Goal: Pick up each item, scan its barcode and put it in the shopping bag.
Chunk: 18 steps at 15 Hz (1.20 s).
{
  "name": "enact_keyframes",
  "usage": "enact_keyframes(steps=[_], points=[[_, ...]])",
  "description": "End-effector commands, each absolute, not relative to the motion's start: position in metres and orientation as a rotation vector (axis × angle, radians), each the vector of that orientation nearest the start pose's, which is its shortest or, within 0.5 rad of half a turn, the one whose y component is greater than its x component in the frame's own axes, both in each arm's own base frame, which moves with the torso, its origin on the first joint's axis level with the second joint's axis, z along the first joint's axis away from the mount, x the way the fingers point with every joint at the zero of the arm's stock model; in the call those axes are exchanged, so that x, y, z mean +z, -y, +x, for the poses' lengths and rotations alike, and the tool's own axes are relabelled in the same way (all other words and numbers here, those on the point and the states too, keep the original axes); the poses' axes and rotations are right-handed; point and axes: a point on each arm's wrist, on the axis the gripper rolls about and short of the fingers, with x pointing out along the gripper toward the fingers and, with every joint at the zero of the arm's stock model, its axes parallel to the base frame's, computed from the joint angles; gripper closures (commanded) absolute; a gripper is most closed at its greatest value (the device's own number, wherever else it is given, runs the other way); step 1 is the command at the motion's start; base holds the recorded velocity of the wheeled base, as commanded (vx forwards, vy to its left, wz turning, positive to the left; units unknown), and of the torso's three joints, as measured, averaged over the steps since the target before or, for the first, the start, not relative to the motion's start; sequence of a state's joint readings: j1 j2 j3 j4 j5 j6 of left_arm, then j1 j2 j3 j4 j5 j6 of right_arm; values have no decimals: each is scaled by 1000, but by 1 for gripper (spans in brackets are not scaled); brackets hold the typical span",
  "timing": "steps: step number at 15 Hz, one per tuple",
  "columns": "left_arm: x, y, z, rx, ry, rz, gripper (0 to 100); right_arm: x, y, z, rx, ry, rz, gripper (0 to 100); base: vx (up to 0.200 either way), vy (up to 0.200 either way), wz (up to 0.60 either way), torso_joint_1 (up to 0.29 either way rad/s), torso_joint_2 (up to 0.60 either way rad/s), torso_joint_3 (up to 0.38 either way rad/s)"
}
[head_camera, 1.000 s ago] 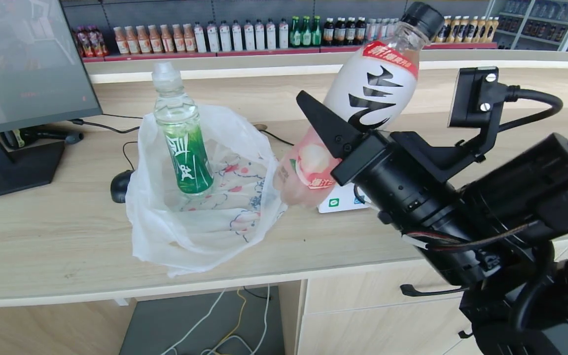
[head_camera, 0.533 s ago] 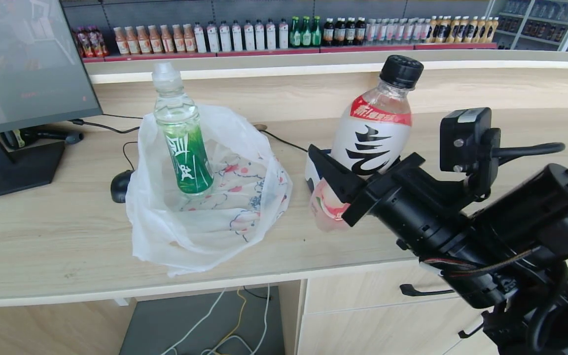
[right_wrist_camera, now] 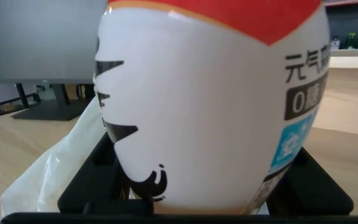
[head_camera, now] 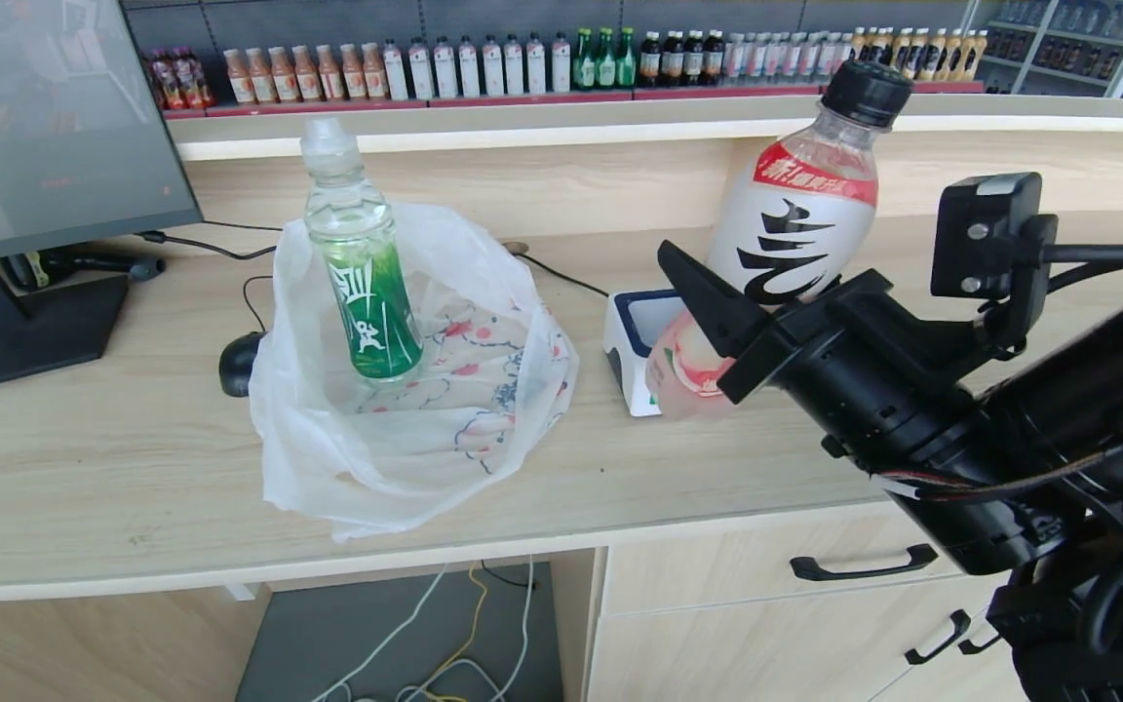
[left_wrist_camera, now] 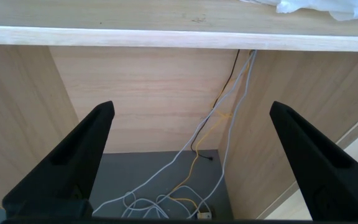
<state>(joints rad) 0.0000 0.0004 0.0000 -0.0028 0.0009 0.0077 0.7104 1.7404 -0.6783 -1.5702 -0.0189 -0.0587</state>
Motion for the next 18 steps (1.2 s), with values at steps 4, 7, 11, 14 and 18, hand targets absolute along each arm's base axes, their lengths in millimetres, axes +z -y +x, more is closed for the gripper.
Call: enact_keyframes(steps=[4, 7, 11, 14, 18], points=[[76, 0, -23, 2, 3, 8, 0, 241, -185, 226, 633, 550, 137, 100, 0, 0, 0, 0, 0, 0], [76, 0, -23, 2, 3, 9, 0, 244, -183, 227, 625, 562, 138, 100, 0, 67, 0, 6, 6, 1], [76, 0, -23, 3, 3, 3, 0, 248, -182, 226, 624, 576, 137, 100, 0, 200, 0, 0, 5, 4], [76, 0, -23, 3, 3, 3, 0, 251, -178, 221, 621, 585, 139, 100, 0, 200, 0, 12, 5, 1], [76, 0, -23, 3, 3, 3, 0, 249, -174, 214, 625, 572, 135, 100, 0, 200, 0, 1, 4, 4]])
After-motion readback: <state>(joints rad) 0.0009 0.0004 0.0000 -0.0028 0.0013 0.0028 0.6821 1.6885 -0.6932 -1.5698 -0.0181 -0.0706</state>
